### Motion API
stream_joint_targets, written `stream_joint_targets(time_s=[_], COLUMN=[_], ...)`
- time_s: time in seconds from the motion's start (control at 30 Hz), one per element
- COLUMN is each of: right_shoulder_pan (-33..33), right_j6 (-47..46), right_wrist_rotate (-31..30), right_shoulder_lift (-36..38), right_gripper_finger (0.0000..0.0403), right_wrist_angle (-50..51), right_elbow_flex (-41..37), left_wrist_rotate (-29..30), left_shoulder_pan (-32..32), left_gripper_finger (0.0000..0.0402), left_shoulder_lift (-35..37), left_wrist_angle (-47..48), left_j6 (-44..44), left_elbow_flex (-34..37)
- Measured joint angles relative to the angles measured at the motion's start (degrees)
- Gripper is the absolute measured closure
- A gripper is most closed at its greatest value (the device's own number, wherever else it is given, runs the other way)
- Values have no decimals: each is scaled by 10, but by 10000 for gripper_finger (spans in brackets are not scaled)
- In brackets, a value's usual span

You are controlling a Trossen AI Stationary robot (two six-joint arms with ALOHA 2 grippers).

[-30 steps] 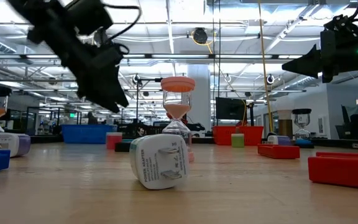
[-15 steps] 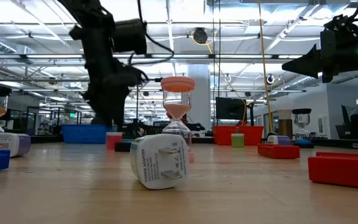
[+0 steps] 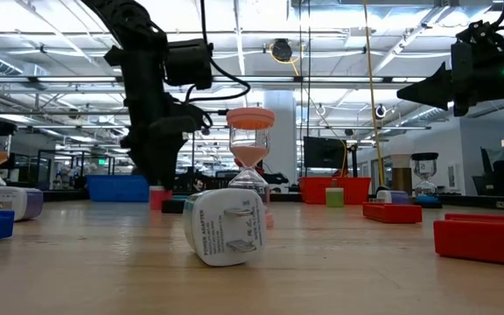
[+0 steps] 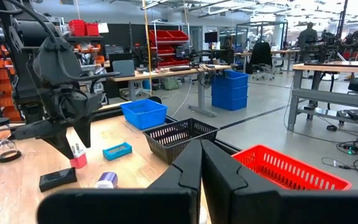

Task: Pick & Place Office items
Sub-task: Put the pink charger adapter into the blue bin

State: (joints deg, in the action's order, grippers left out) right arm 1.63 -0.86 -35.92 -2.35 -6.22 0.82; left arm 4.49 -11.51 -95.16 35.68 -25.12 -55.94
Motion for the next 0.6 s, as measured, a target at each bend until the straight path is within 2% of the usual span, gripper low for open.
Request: stream_joint_targets(time_s=[0.17,0.6], right_shoulder_pan=[0,0], right_j6=[0,0], right_wrist_rotate=[0,0], right_shoulder_lift=[0,0], right_gripper_finger=[403,403], right_wrist_angle=[0,0], right_elbow_flex=[0,0], left_wrist_rotate=[0,-15], left_shoulder_pan=[0,-1], left_gripper_finger=[194,228], left_shoulder_lift=[-8,-10], left_wrist_angle=[2,5], left_j6=[7,17], left_elbow_flex=[0,0])
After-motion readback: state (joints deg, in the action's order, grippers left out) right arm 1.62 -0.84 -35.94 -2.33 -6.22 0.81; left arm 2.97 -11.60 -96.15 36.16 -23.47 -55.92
